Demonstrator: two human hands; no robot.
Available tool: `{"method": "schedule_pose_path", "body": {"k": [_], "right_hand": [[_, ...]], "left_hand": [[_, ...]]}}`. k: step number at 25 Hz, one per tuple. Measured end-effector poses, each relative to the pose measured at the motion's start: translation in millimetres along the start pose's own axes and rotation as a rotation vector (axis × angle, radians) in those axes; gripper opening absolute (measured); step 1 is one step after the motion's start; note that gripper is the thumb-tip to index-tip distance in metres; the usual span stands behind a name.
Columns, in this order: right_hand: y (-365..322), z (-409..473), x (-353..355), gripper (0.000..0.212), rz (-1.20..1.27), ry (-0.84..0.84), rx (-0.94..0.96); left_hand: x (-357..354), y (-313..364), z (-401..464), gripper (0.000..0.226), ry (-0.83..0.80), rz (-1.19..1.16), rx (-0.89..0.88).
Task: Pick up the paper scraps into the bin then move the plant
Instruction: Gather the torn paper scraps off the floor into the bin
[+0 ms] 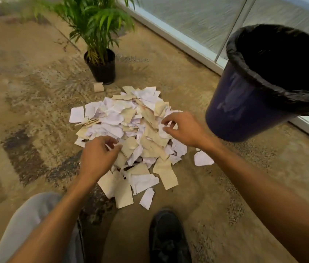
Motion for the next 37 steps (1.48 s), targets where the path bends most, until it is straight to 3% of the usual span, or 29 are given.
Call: {"method": "schedule_pose_path", "body": {"k": [4,7,11,14,18,22,26,28,30,33,37], "right_hand": [[-2.9,9.9,-55.3,0.031,-0.034,-0.062,0.004],[-2.9,16.2,-78.4,0.043,-0.226,-0.059,-0.02],[-4.8,23.8,-87.9,0.052,-0.47,-0.005,-0.04],[-5.9,25.7,-87.3,0.042,-0.471,0.068,-0.016],[-13.9,22.7,-78.0,0.017,-0.469,0.19,0.07],[-15.4,13.6,-44.9,0.015,-0.336,0.434,0.082],[-12.6,15.5,-8.4,0.015,-0.286,0.573,0.063],[-18.4,20.5,-16.0,0.016,-0.392,0.526,0.11],[-22.7,24.9,-44.8,0.019,-0.47,0.375,0.159],[-13.7,32.3,-87.8,0.044,-0.455,0.094,0.055],[-12.9,43.8,-101.4,0.063,-0.507,-0.003,-0.001]], "left_hand": [[-16.3,-24.1,5.3,0.062,-0.045,0.316,0.086],[-24.0,-26.1,15.9,0.074,-0.045,0.366,0.199],[-42.3,-21.9,22.4,0.047,-0.101,0.218,0.211],[-42.0,-26.5,29.4,0.03,-0.143,0.105,0.238],[-26.6,-34.8,38.8,0.035,-0.196,0.035,0.284],[-2.6,-33.6,46.3,0.014,-0.206,-0.116,0.294],[26.2,-35.0,50.8,0.01,-0.167,-0.376,0.357],[39.9,-38.7,53.5,0.011,-0.114,-0.45,0.368],[51.5,-44.9,55.1,0.012,-0.033,-0.489,0.367],[54.9,-53.8,55.3,0.015,0.069,-0.544,0.36],[22.9,-56.6,54.9,0.015,-0.028,-0.616,0.375]]}}
Point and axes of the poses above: each hand's wrist, its own z-axis towards the middle knuckle, its own x-axis out of the back of the hand, y = z × x, the point moved 8 cm from there along z, towards the middle knuckle, and after that the axes turned 7 degrees about -y, right-handed, at the moved point
